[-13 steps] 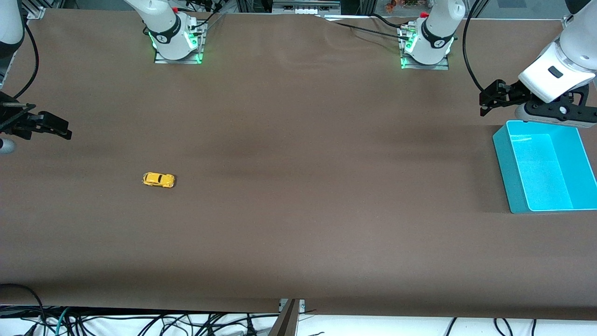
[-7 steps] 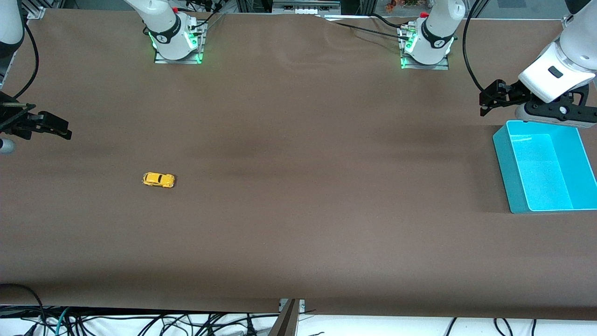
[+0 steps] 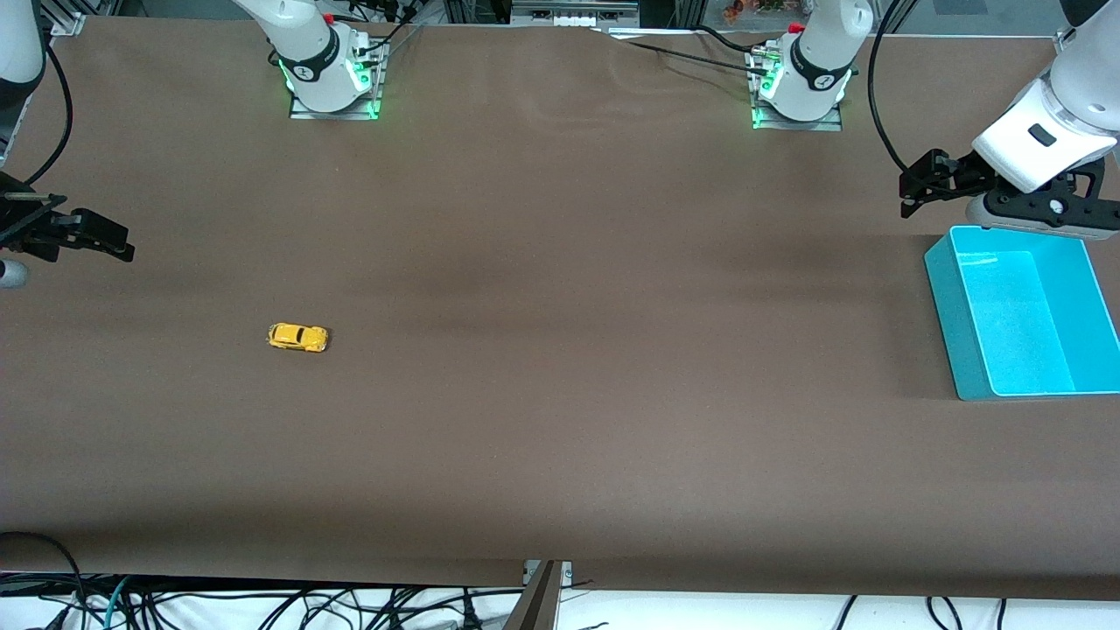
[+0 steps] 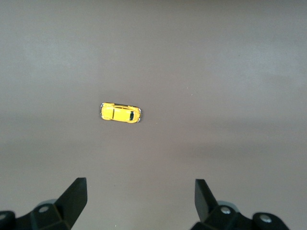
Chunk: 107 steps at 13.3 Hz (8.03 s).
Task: Wind and store yellow beetle car
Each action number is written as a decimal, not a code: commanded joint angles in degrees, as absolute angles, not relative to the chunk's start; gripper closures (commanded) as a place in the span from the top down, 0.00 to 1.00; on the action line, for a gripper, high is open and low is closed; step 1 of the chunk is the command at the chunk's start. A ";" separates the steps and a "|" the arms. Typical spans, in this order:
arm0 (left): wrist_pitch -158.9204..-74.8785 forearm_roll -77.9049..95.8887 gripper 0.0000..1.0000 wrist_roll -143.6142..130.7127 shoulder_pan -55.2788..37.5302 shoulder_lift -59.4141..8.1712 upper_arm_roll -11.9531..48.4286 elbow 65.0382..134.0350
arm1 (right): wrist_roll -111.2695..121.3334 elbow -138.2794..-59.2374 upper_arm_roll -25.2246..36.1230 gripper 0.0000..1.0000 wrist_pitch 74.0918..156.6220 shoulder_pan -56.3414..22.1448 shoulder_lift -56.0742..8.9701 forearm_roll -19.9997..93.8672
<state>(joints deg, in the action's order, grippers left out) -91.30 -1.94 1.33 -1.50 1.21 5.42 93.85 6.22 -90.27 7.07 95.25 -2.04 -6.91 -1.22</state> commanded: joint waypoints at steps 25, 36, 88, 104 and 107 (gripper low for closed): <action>-91.14 -2.20 1.00 1.67 0.62 1.67 7.03 93.78 | 65.88 -95.25 6.06 0.99 106.49 -11.52 -24.78 -2.37; -91.41 -2.11 1.00 1.67 0.62 1.67 7.03 93.78 | 82.70 -120.49 6.15 0.99 142.63 -9.58 -23.47 -2.02; -91.41 -1.50 1.00 1.85 0.44 0.62 6.86 95.70 | 69.05 -104.24 -0.96 1.00 132.73 7.38 -26.11 3.51; -117.04 -2.28 1.00 48.79 8.25 -2.98 6.50 116.97 | 5.71 -88.95 -2.72 1.00 99.93 -1.85 -16.88 2.64; -129.08 -3.51 1.00 71.14 11.24 -7.02 6.50 121.72 | 5.54 -87.72 -2.29 1.00 98.18 -1.15 -13.55 1.50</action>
<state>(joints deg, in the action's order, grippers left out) -124.07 -2.39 60.66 9.20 -5.31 5.99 119.58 6.61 -88.84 -2.44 99.96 -1.69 -15.60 2.42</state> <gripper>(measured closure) 0.000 0.000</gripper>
